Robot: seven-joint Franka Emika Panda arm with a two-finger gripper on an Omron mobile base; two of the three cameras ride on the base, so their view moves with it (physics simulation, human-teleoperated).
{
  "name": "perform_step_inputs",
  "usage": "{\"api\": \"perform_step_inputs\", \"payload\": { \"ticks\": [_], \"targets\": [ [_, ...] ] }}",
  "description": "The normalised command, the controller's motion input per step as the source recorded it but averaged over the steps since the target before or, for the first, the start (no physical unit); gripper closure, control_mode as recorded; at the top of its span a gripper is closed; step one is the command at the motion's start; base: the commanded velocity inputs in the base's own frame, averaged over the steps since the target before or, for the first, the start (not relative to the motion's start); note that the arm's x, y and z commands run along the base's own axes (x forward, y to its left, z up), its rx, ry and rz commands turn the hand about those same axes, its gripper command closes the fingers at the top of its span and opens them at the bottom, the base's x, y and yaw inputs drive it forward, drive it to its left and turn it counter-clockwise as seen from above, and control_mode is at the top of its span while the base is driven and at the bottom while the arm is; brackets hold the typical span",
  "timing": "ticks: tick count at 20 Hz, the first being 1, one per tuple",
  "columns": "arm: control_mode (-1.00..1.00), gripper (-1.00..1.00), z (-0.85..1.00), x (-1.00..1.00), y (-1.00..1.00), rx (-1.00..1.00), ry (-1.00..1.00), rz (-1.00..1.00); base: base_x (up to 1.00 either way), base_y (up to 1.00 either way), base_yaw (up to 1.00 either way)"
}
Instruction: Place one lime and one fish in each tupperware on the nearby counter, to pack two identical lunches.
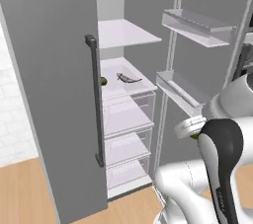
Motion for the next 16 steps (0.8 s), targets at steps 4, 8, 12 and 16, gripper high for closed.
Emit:
{"api": "perform_step_inputs", "payload": {
  "ticks": [4, 8, 12, 16],
  "targets": [
    [1.0, 1.0, 0.0, 0.0, 0.0, 0.0, 0.0, 0.0, -0.74, -0.89, 0.0],
    [1.0, 1.0, 0.0, 0.0, 0.0, 0.0, 0.0, 0.0, -0.11, -1.0, 0.01],
    [1.0, 1.0, 0.0, 0.0, 0.0, 0.0, 0.0, 0.0, 0.01, -1.0, 0.01],
    [1.0, 1.0, 0.0, 0.0, 0.0, 0.0, 0.0, 0.0, 0.01, -1.0, 0.02]
  ]
}}
